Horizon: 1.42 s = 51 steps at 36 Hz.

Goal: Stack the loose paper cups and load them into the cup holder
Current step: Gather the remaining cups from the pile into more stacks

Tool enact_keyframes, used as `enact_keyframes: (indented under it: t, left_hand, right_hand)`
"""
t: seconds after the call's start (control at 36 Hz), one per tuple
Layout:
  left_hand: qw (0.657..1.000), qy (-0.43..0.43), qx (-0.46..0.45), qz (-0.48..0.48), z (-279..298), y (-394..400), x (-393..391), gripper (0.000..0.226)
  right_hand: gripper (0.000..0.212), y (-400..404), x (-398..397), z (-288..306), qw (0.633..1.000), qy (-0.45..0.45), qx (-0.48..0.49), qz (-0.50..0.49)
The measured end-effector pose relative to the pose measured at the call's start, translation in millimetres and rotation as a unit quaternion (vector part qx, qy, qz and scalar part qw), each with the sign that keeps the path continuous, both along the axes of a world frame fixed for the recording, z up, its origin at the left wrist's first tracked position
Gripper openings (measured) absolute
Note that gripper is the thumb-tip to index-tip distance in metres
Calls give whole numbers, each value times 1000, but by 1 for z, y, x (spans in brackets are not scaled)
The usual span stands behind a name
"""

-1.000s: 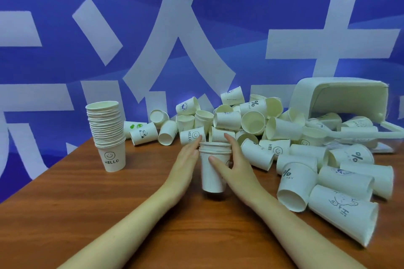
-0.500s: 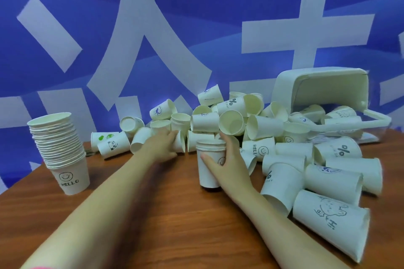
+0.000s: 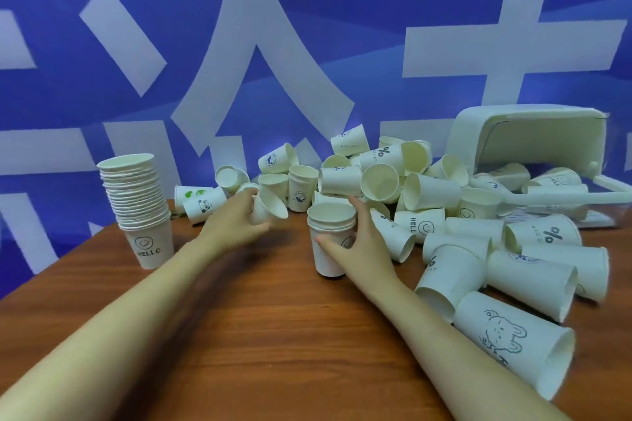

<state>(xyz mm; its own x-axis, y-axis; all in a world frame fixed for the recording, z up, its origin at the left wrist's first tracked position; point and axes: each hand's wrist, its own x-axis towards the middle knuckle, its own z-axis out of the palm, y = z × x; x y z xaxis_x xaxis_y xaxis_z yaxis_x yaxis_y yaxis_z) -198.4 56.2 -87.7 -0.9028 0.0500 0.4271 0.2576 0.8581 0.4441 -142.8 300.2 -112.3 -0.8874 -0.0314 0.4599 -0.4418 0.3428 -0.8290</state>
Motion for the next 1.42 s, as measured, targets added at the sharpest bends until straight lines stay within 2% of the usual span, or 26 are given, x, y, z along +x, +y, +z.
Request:
enact_keyframes:
  t: [0.08,0.14,0.19,0.25,0.31,0.39,0.5,0.56,0.69,0.75,0.86,0.92,0.97,1.06,1.19,1.28,1.42]
  left_hand:
    - [982,35,187,17,2,-4,26,62]
    - [947,64,315,26,6,-6,40,68]
    - [897,71,436,-3,12,-6,55,66]
    - [856,76,510,-44,19,-4,68,62]
    - [839,88,530,-80,27,0,80,67]
    - [851,90,504,-119,34,4,92,81]
    - [913,77,366,-164,29,15,104,56]
    - [922,77,340,-168,27,19,106,50]
    - [904,74,388,-165,25,20,105,61]
    - [894,76,405,-176,23,24,107,65]
    - [875,104,427,-202,23,35,114,57]
    - [881,102,410,-211,22,36,114,60]
    - [906,86,356,-214,17,38,112,60]
    - [932,25,288,-218,6,40,110,64]
    - [913,-76,306,-258,-11,42,106,60]
    - [908,-81,309,-271,-15,46,109,52]
    - [910,-66,297,-282,-20,52,112,60]
  right_hand:
    - [85,-1,4,1,999,-32,1,15]
    - [83,-4,8,1,998,-53,-2,32]
    - [79,-7,12,1,997,-59,1,49]
    - [80,-12,17,2,997,-48,18,65]
    - [83,-17,23,0,994,-46,42,88]
    - [81,-24,33,-2,990,-42,64,122]
    - [85,-30,40,-2,987,-24,84,135]
    - [89,-30,42,-1,986,-22,95,133]
    - [93,-22,46,2,986,-19,107,127]
    - [90,-20,49,4,985,-22,110,129]
    - [74,-20,53,7,986,-30,106,128]
    - [68,-21,54,7,986,-27,104,126]
    - [64,-20,54,6,987,-25,100,120]
    - [58,-18,54,5,989,-26,95,110]
    - [48,-3,55,15,983,-37,147,102]
    - [53,9,58,27,973,-23,211,94]
    - [36,30,78,40,963,2,264,48]
